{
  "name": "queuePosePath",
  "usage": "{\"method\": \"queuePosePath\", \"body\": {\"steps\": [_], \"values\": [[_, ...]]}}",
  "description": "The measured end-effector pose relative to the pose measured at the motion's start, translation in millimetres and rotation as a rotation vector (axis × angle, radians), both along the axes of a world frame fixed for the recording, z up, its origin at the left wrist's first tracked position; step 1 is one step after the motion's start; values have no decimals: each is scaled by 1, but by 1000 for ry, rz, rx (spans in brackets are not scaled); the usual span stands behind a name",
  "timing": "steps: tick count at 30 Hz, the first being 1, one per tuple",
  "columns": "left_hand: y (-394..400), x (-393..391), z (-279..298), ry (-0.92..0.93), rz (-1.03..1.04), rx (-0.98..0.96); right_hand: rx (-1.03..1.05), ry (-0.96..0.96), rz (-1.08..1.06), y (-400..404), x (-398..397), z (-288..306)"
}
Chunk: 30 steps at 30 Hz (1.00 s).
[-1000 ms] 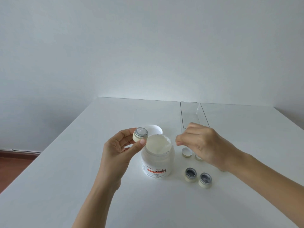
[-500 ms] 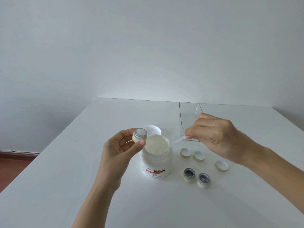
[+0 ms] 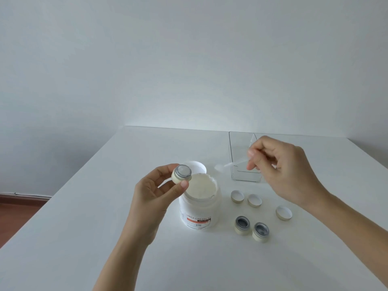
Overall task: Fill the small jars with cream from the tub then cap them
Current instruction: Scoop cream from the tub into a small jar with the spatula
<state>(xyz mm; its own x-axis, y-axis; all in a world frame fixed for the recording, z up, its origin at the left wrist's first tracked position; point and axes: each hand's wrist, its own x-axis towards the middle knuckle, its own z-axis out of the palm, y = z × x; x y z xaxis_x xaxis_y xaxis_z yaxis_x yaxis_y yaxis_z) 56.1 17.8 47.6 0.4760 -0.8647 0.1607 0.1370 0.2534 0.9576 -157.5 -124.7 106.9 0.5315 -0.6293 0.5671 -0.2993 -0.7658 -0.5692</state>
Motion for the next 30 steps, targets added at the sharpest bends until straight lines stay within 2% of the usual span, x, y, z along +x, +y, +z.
{"method": "queuePosePath", "body": {"steps": [4, 7, 21, 30], "values": [[-2, -4, -1, 3, -25, -38, 431, -240, 54, 8, 10, 3], [-4, -8, 0, 3, -52, -68, 576, -310, 71, 15, 20, 3], [-4, -10, 4, 6, -73, -135, 660, -292, 78, 27, 34, 9], [-6, -11, 5, 0, -98, -87, 654, -247, 108, 27, 34, 11]]}}
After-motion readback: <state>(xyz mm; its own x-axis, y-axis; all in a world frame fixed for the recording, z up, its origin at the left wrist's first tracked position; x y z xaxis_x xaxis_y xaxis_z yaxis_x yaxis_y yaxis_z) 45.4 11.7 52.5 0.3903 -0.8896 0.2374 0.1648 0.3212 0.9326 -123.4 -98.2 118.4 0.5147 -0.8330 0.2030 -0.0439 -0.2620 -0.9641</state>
